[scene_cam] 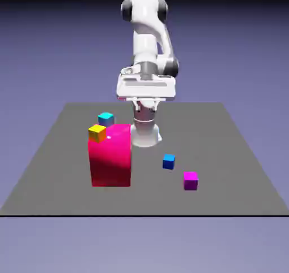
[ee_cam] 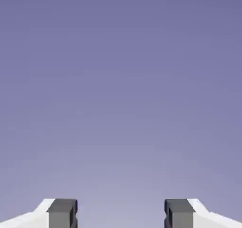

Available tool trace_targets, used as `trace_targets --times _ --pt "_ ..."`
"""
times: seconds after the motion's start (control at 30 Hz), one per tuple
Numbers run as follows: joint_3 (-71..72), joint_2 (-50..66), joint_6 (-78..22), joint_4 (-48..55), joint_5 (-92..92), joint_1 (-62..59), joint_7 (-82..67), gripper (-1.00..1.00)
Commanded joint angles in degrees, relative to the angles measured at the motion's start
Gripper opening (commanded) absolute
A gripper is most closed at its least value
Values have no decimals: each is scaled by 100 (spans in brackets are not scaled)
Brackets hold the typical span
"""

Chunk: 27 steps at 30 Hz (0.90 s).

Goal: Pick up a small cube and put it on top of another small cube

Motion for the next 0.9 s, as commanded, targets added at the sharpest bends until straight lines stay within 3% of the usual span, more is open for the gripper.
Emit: trace_targets --times 0.0,0.37,0.8,0.83,0.87 --pt "174 208 -213 -58 -150 81 -160 0" --pt "2037 2435 -2496 -678 -1757 945 -1869 0" --pt "697 4187 -1462 -358 -4553 1332 130 0" --pt "697 4187 -1462 -358 -4553 1332 130 -100" --pt "697 4187 -1462 -358 -4553 1332 130 -100"
